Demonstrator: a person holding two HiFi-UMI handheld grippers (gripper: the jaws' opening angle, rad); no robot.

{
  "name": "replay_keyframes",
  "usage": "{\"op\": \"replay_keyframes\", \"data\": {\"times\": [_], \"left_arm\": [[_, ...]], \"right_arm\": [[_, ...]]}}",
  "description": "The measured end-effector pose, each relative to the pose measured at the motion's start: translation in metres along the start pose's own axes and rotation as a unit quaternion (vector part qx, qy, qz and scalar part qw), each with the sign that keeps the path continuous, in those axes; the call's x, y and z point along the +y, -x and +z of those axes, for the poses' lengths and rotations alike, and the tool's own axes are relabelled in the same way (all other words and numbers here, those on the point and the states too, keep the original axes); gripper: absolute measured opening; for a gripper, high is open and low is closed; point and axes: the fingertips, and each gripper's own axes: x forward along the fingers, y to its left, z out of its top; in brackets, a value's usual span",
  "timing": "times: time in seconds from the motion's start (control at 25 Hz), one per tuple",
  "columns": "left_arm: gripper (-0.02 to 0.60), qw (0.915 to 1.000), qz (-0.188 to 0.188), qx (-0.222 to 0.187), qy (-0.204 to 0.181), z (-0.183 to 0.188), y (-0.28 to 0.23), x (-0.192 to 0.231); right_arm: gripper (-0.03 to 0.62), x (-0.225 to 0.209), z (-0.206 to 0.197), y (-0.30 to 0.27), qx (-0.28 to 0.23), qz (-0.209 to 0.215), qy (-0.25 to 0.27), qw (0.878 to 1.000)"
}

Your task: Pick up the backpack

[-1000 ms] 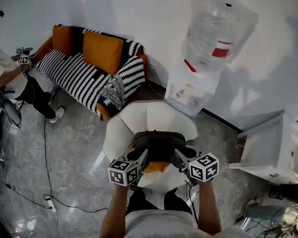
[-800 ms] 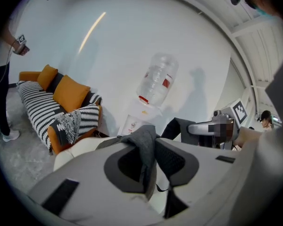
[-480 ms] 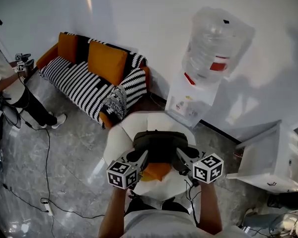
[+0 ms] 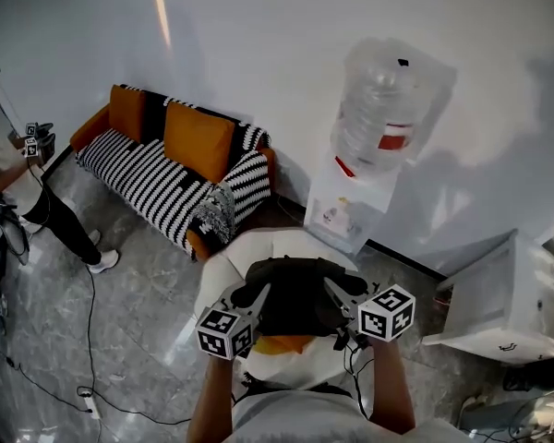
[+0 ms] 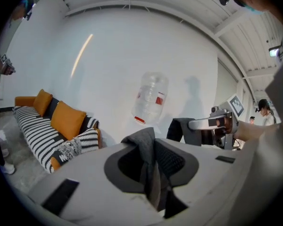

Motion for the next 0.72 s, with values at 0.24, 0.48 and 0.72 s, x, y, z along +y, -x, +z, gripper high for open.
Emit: {"op": "replay_keyframes", "data": {"times": [0.24,0.48,0.72], "left_arm": [[0.08,0.9992,-0.001,-0.026,-0.032,0.029,0.01,-0.005],[0.078,0.9974,-0.003,-0.05,-0.052,0.051,0.023,-0.008],[0.078,0.9947,-0.003,-0.062,-0.082,0.079,0.028,-0.016]], "right_arm": [[0.04,0.01,0.029,0.007,-0.021,0.002,0.031,0.999],[0.04,0.024,0.055,0.014,-0.048,-0.008,0.057,0.997],[0.04,0.03,0.081,0.024,-0.071,-0.015,0.08,0.994]]}}
